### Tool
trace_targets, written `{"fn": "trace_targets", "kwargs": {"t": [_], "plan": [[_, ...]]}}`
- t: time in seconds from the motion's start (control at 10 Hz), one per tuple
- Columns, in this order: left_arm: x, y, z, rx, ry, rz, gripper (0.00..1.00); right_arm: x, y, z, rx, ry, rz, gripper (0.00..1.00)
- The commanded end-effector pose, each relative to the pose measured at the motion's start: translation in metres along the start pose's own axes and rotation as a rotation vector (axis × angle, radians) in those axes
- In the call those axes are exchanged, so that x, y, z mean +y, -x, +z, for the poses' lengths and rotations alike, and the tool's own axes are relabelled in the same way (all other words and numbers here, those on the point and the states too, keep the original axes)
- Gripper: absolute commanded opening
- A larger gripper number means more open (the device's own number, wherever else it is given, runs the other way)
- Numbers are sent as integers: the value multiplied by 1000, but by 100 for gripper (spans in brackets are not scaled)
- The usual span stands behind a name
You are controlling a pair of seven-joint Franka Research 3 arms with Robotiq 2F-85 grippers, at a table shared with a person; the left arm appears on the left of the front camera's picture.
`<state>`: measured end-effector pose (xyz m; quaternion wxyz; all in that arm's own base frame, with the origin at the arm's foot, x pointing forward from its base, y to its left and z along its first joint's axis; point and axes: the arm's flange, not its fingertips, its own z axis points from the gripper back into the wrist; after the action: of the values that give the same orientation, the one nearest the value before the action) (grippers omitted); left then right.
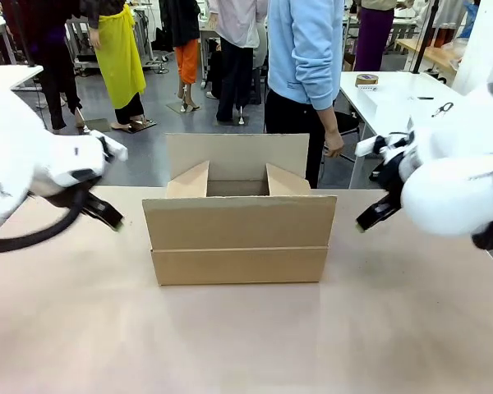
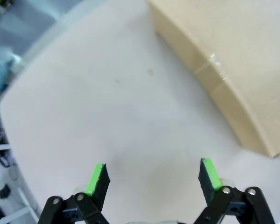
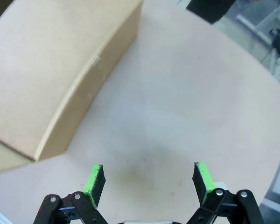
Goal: Pack the gift set into the box.
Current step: Place both hands on the side flaps of the Package Box and spread them outward.
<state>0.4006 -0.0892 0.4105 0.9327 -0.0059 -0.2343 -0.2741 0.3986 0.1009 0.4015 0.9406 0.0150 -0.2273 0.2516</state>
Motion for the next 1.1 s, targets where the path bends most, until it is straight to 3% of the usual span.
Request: {"fn": "trace_targets", "kwargs": {"t": [0.0, 0.1, 0.2, 0.3, 0.4, 0.6, 0.8, 0.9, 1.0], "plan": [[35, 58, 70, -156, 95, 108, 100, -35, 23, 49, -78, -227, -117, 100], [51, 69, 98, -246, 200, 245, 100, -57, 32, 69, -136, -352, -253, 100], [76, 82, 120, -243, 412, 395, 100, -88, 46, 95, -221, -609, -421, 100], [102, 99, 135, -332, 662, 450, 100, -119, 67, 115, -344, -825, -549, 100], [137, 120, 141, -413, 856, 579, 100, -147, 91, 126, -440, -945, -664, 100], [190, 177, 134, -630, 1096, 761, 100, -197, 151, 130, -646, -1104, -852, 100], [206, 229, 120, -790, 1136, 921, 100, -225, 208, 118, -786, -1078, -1070, 100], [199, 236, 115, -800, 1006, 993, 100, -227, 228, 112, -812, -976, -1184, 100], [201, 233, 137, -674, 1013, 787, 100, -221, 205, 140, -613, -1014, -892, 100]]}}
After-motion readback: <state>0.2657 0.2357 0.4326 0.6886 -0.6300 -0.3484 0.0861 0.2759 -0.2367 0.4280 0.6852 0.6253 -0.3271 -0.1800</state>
